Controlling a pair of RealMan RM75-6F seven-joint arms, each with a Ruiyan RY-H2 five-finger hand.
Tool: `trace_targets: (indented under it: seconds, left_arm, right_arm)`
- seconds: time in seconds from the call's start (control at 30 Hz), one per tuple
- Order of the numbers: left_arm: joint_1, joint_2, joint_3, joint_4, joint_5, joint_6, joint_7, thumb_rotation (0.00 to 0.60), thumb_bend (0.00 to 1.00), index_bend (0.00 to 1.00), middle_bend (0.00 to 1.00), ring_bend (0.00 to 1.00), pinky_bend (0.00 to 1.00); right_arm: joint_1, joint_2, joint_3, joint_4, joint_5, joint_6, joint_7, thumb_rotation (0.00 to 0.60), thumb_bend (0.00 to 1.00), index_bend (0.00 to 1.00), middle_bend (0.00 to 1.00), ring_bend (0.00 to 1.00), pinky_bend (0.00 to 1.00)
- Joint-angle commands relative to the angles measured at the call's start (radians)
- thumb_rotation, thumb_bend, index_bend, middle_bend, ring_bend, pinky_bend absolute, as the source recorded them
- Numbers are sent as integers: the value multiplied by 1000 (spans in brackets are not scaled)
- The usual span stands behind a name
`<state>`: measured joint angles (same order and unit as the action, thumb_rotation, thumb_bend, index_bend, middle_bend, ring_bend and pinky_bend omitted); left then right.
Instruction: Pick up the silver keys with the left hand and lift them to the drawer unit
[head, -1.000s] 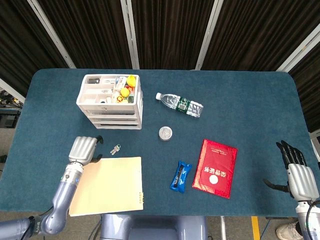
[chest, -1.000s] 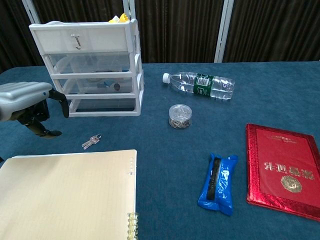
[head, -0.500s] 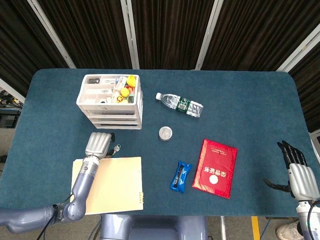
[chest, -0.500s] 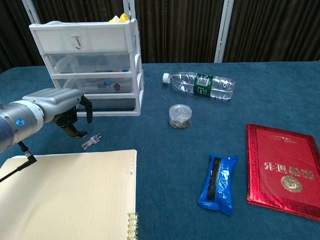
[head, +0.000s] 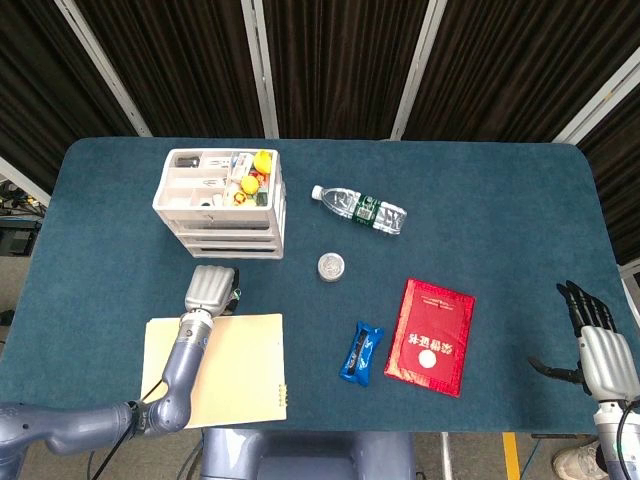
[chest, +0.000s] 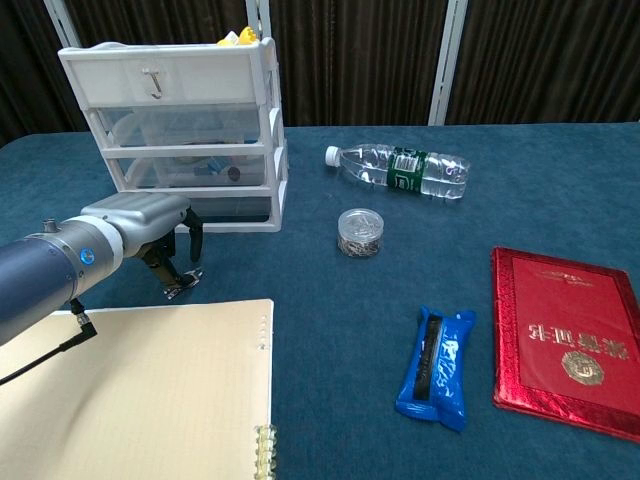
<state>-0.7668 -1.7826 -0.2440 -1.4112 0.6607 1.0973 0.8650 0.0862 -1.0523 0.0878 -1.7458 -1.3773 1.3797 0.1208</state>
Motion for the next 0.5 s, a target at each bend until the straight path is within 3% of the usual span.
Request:
trace_targets:
  seconds: [0.03,0.5]
  left_arm:
    - [-10,-14,2,24,-8,-1,-1,600,318,470,1000,993,864]
    - [-33,-47,9,84,-28,-12,-8,600,316,460,1000,993,865]
  right_arm:
    - [0,1,0,0,1,-1,1,600,0,4,0,0,0]
    - [1,2,2,-1,1,-3,7,600,0,4,0,0,0]
